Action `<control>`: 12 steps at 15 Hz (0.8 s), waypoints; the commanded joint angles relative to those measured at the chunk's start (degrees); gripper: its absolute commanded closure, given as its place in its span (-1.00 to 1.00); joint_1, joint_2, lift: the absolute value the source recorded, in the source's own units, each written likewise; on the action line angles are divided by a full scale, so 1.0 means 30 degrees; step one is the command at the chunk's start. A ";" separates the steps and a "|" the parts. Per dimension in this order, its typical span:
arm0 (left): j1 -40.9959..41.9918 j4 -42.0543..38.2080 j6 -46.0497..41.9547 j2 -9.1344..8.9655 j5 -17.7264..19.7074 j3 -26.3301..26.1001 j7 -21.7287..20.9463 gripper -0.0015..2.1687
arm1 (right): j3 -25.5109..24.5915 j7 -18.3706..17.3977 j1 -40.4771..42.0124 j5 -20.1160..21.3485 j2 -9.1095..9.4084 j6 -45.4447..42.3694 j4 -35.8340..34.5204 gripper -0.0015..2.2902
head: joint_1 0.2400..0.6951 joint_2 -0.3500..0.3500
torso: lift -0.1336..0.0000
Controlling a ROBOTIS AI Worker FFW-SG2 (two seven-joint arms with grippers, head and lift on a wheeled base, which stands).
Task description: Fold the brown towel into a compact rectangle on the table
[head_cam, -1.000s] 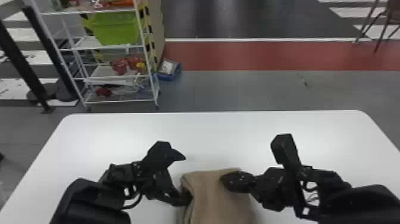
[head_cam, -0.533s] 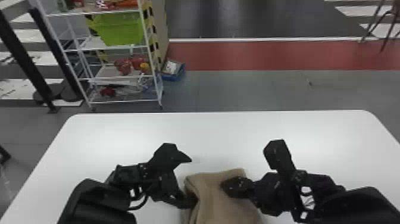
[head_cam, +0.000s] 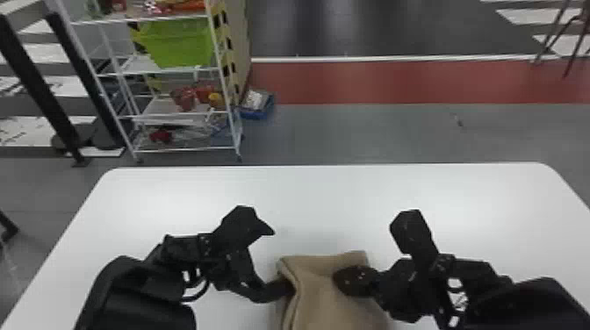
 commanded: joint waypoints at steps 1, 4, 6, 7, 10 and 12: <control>-0.0126 -0.0128 -0.0243 -0.0050 -0.1169 0.0033 -0.0171 -0.96 | -0.0079 -0.0003 0.0002 -0.0026 -0.0003 -0.0055 0.0054 0.97 | 1.00 0.19 | -0.83; -0.0448 -0.0274 -0.0126 -0.0050 -0.1433 0.1615 0.0180 -0.96 | -0.0255 -0.0003 -0.0027 -0.0026 -0.0003 -0.0114 0.0054 0.97 | 1.00 0.23 | -0.83; -0.0683 -0.0714 -0.0009 -0.0050 -0.0993 0.3344 0.0385 -0.96 | -0.0606 0.0027 -0.0027 -0.0319 -0.0003 -0.0172 0.0025 0.97 | 1.00 0.30 | -0.83; -0.0683 -0.0831 0.0108 -0.0050 -0.0671 0.3959 0.0649 -0.96 | -0.0753 0.0056 0.0002 -0.0466 -0.0033 -0.0172 -0.0092 0.97 | 1.00 0.39 | -0.83; 0.0020 -0.1915 0.0811 -0.0050 0.2815 0.5248 0.1938 -0.96 | -0.1631 0.0115 0.0617 -0.1696 -0.0003 -0.0172 -0.1147 0.97 | 1.00 0.52 | -0.83; 0.1016 -0.2589 0.0753 -0.0050 0.6214 0.5482 0.3315 -0.96 | -0.2569 -0.0120 0.1555 -0.3659 0.0084 0.0121 -0.2612 0.82 | 1.00 0.58 | -0.83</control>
